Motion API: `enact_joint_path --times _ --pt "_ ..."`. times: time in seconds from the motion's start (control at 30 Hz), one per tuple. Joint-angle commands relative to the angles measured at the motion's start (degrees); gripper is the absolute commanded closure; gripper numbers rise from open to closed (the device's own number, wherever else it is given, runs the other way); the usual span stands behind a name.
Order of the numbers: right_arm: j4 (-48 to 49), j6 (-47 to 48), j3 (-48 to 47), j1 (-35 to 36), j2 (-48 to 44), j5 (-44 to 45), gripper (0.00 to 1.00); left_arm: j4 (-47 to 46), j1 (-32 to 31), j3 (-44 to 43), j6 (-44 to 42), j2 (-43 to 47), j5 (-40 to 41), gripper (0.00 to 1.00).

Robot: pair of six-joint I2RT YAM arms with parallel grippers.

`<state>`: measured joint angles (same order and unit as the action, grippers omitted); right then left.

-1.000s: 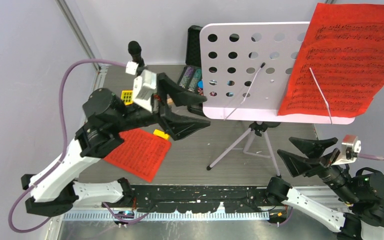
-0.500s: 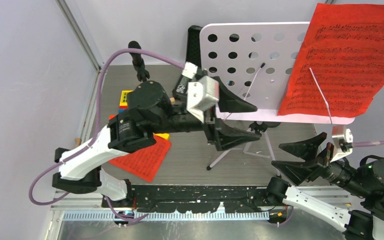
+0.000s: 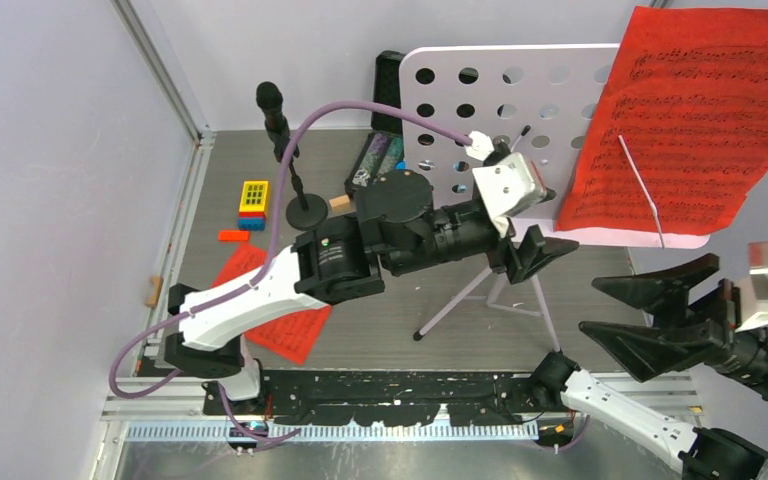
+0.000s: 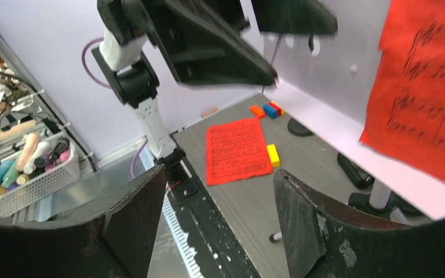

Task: Pack up the instrument practice props
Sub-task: Pick up the sheet music from the music stand.

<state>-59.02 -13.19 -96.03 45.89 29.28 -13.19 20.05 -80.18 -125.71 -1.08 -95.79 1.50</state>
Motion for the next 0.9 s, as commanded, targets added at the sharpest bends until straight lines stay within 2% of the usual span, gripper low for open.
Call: enact_joint_path --times 0.0,0.23,0.43,0.63,0.77,0.87 --pt "-3.7 1.4 -9.0 -1.9 5.1 1.8 0.27 -1.9 -0.1 -2.4 -2.6 -1.0 5.5 0.32" --pt "-4.0 0.9 -18.3 -2.8 12.1 8.8 0.30 -4.6 -0.1 -0.9 -1.9 -2.3 8.9 0.32" --pt "-7.5 2.2 -27.5 -3.0 17.1 11.9 0.32 -9.1 -0.1 4.1 -0.3 -0.3 10.9 0.32" --pt "-8.0 5.8 -26.7 -3.0 17.5 31.0 0.33 -13.6 -0.1 7.2 0.7 0.0 11.0 0.32" --pt "-7.1 7.5 -25.2 -3.0 17.4 37.3 0.34 -15.1 -0.1 6.2 2.3 -1.3 9.8 0.32" --pt "-6.2 8.1 -24.2 -3.0 17.4 38.6 0.34 -16.0 -0.1 6.3 2.3 -1.7 10.6 0.32"
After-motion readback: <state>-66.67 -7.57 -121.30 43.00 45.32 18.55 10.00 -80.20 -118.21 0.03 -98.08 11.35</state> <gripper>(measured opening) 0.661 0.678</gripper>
